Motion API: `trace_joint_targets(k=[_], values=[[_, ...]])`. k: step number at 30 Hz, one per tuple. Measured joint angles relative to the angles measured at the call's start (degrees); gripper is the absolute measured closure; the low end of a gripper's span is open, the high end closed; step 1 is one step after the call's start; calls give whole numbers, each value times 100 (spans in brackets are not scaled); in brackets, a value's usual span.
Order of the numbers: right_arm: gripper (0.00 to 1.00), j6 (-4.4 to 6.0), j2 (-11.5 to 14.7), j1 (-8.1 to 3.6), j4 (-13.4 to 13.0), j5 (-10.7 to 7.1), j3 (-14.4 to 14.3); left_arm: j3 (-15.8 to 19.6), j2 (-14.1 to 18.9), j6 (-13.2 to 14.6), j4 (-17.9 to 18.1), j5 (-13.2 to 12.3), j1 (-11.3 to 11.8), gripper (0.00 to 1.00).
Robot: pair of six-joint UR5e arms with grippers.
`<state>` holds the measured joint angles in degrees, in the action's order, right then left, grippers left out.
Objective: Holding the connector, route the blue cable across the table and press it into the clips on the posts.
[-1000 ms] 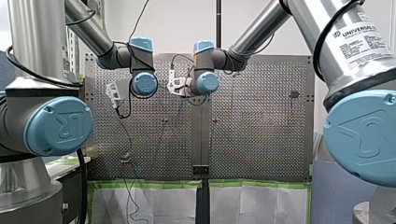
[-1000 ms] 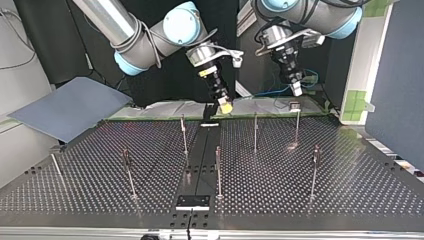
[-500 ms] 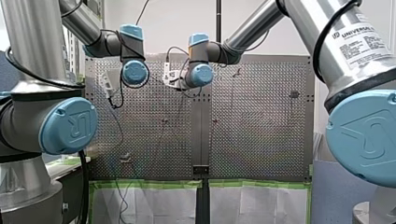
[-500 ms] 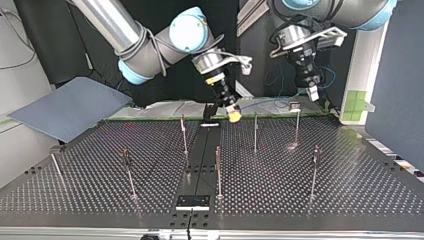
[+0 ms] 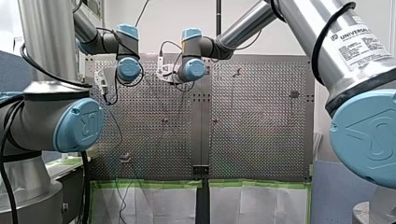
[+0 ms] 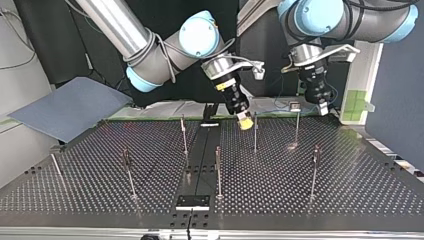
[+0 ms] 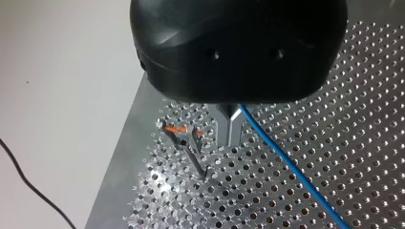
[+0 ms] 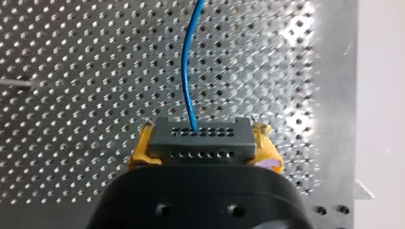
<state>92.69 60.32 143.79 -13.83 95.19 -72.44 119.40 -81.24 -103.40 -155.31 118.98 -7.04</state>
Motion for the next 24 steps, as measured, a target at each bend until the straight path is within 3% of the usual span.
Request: trace_joint_targets(k=[6,12,17,24], values=[[100,-3,-70,24,92,13,165,-227,-88,-82,-44,-261,110,100],[100,-10,-245,25,256,28,392,-448,-47,-174,-151,-336,204,100],[100,-10,-333,-1,387,27,640,-523,-56,-163,-211,-370,300,100],[100,-4,-462,-36,605,22,948,-605,-155,-198,-127,-659,438,100]])
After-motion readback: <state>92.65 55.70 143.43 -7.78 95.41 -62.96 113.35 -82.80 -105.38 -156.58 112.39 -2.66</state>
